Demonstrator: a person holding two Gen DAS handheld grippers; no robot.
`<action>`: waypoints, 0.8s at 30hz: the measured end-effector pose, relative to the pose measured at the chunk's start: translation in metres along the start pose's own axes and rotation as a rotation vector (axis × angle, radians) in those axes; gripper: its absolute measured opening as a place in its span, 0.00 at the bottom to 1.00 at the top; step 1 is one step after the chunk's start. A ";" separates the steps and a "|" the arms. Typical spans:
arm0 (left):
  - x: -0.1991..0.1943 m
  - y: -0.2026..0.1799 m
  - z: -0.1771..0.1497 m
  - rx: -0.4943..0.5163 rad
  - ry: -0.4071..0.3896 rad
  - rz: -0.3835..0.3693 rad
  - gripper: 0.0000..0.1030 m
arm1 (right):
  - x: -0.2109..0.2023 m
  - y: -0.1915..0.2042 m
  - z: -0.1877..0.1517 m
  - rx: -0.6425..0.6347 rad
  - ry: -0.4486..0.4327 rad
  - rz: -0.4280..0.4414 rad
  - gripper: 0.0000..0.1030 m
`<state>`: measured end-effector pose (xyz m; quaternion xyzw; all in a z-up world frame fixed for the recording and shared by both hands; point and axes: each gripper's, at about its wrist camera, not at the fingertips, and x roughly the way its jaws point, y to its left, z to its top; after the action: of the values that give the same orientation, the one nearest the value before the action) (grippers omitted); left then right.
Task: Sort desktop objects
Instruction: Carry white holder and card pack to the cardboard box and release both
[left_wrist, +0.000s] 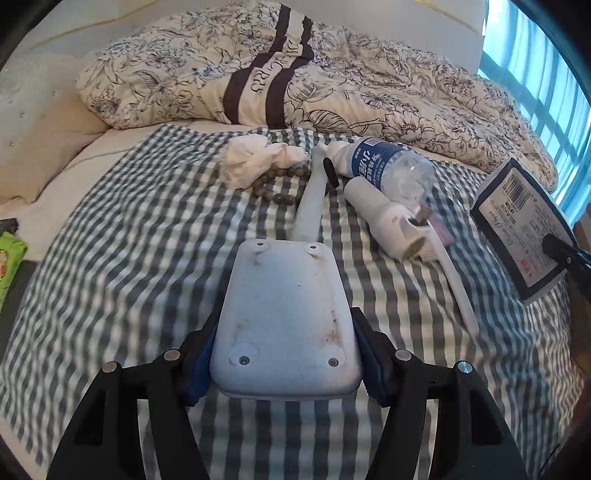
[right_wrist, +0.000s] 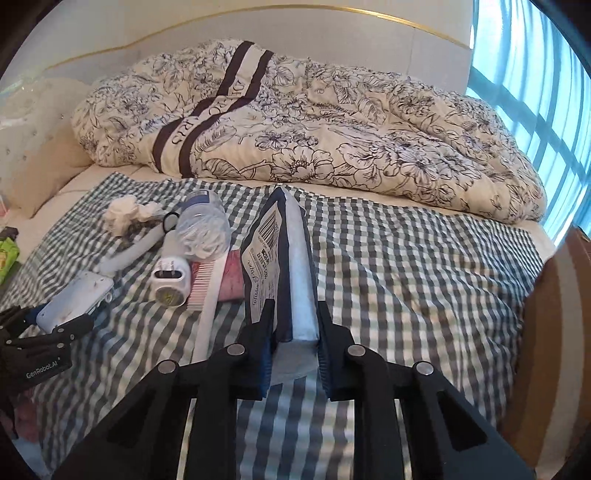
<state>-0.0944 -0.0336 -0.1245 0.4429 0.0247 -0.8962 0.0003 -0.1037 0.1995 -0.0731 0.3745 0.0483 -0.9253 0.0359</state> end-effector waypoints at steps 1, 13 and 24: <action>-0.006 0.000 -0.003 0.004 -0.002 0.003 0.64 | -0.004 -0.001 -0.002 0.005 0.002 0.002 0.19; -0.074 -0.032 0.000 0.075 -0.086 0.001 0.64 | -0.058 -0.020 -0.015 0.066 -0.003 0.022 0.19; -0.116 -0.095 0.010 0.153 -0.140 -0.064 0.64 | -0.106 -0.055 -0.019 0.103 -0.030 -0.005 0.19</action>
<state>-0.0337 0.0582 -0.0225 0.3769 -0.0296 -0.9238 -0.0603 -0.0199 0.2599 -0.0092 0.3619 0.0011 -0.9321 0.0152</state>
